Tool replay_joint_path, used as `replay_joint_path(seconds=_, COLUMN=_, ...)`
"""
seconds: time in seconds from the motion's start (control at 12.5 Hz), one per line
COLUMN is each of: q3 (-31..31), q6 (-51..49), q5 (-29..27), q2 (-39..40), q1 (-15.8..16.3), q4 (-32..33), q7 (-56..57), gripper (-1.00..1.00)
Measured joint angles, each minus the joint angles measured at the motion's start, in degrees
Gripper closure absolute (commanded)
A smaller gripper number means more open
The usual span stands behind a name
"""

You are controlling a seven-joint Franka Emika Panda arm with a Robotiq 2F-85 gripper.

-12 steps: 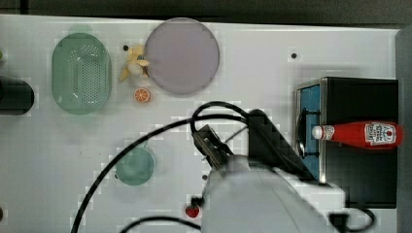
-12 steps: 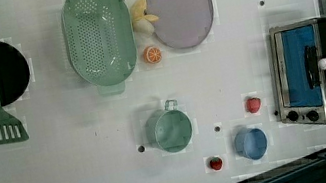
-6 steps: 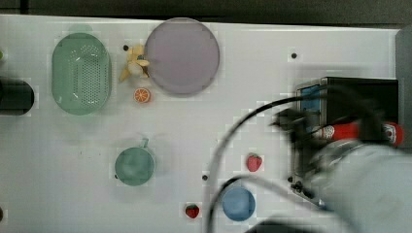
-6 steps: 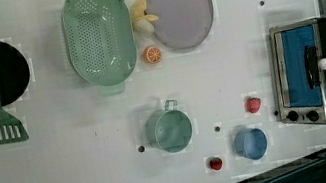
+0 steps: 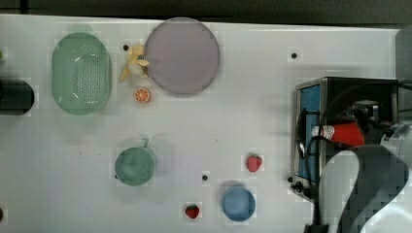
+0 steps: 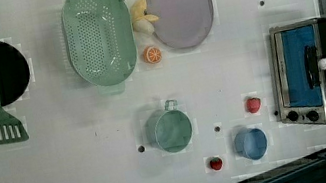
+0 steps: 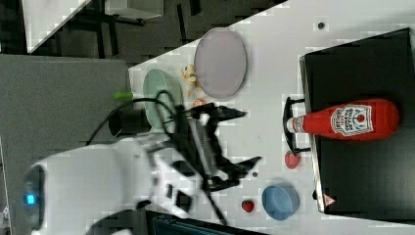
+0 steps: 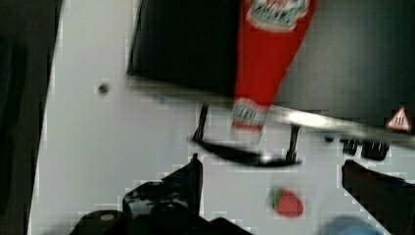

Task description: Pick Ketchup from oven and place it on table.

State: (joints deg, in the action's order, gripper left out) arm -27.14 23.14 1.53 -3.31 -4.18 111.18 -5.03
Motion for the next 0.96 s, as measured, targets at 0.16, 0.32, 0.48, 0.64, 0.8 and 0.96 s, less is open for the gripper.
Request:
replay_joint_path(seconds=0.16, q3=-2.5, q6=1.6, q5=0.2, q2=3.6, q1=-0.7, q4=-0.2, q7=-0.2, gripper=-1.00)
replay_joint_path(seconds=0.32, q3=-4.7, q6=3.2, q5=-0.4, q2=7.2, q1=-0.6, q4=-1.1, q7=-0.2, gripper=-1.00)
replay_joint_path(seconds=0.48, q3=-6.5, q6=6.1, q5=0.3, q2=11.3, q1=-1.0, q4=-2.7, q7=-0.2, gripper=-1.00)
replay_joint_path(seconds=0.64, q3=-7.8, q6=8.8, q5=-0.1, q2=15.9, q1=-1.6, q4=-5.4, q7=-0.3, gripper=-1.00)
replay_joint_path(seconds=0.8, q3=-8.3, q6=9.8, q5=-6.3, q2=17.9, q1=-1.9, q4=-5.4, q7=-0.3, gripper=-1.00)
replay_joint_path(seconds=0.96, q3=-8.4, q6=11.2, q5=-10.7, q2=21.0, q1=-2.5, q4=-5.7, q7=-0.3, gripper=-1.00)
